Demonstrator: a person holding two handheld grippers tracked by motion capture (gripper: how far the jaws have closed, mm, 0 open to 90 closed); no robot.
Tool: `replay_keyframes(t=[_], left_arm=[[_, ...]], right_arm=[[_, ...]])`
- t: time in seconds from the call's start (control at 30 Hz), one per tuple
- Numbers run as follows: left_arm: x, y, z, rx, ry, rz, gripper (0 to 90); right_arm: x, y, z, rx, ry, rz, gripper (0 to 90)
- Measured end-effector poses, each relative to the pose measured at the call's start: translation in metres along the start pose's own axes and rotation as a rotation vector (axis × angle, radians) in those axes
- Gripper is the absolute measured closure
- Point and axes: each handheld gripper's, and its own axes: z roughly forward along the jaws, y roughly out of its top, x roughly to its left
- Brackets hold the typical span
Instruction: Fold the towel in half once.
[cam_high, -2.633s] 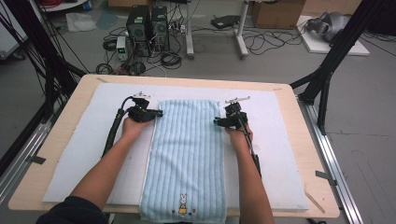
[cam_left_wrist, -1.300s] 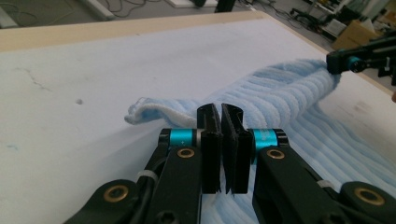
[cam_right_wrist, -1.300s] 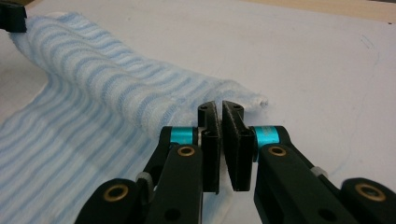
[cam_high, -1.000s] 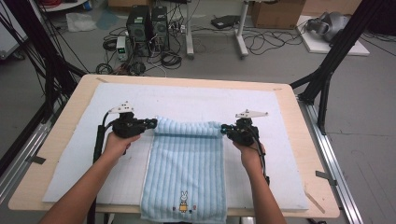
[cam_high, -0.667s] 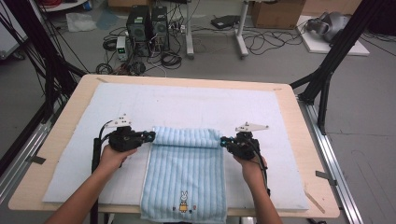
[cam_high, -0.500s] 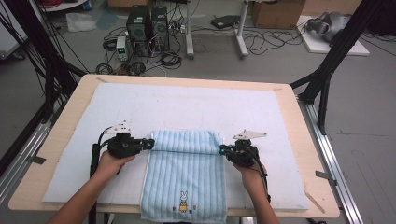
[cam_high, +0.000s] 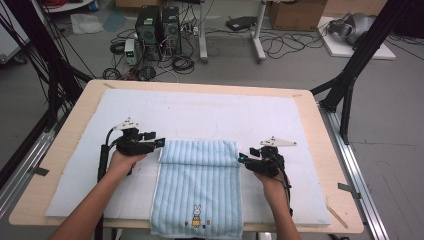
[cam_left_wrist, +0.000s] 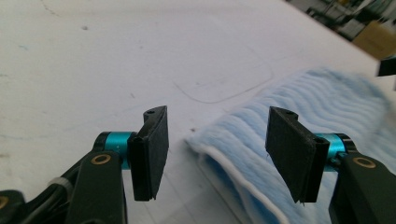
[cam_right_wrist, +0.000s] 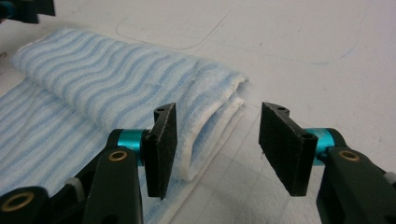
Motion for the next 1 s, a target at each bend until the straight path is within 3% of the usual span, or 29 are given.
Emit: replay_keyframes(t=[0.07,0.17,0.3,0.47,0.67,0.8,0.9,0.97,1.0], left_arm=[[0.0,0.004,0.009,0.025,0.005,-0.004,40.0],[-0.004,0.005,0.022,0.085,-0.011,0.024,42.3],[-0.01,-0.001,0.032,0.15,-0.012,0.063,54.2],[-0.011,0.002,0.028,0.114,-0.038,0.084,79.8],[-0.011,0.005,0.02,0.056,-0.075,0.07,84.9],[-0.013,0.007,0.018,0.03,-0.084,0.072,85.5],[-0.013,0.008,0.018,0.024,-0.09,0.064,85.6],[-0.012,0.008,0.017,0.02,-0.094,0.064,85.7],[-0.012,0.008,0.016,0.018,-0.096,0.064,85.7]], right_arm=[[0.0,-0.001,0.0,0.002,0.001,-0.002,45.5],[0.0,-0.001,-0.001,0.002,0.005,0.0,44.8],[-0.003,-0.002,-0.001,-0.006,0.003,0.005,43.3],[-0.005,0.001,-0.001,-0.014,0.004,0.026,40.0],[-0.01,0.016,0.01,-0.023,-0.023,0.068,35.0],[-0.012,0.03,0.033,0.041,-0.048,0.072,35.4],[-0.009,0.038,0.053,0.106,-0.033,0.049,39.5],[-0.01,0.04,0.066,0.141,-0.018,0.061,40.6],[-0.011,0.041,0.071,0.151,0.001,0.079,45.7]])
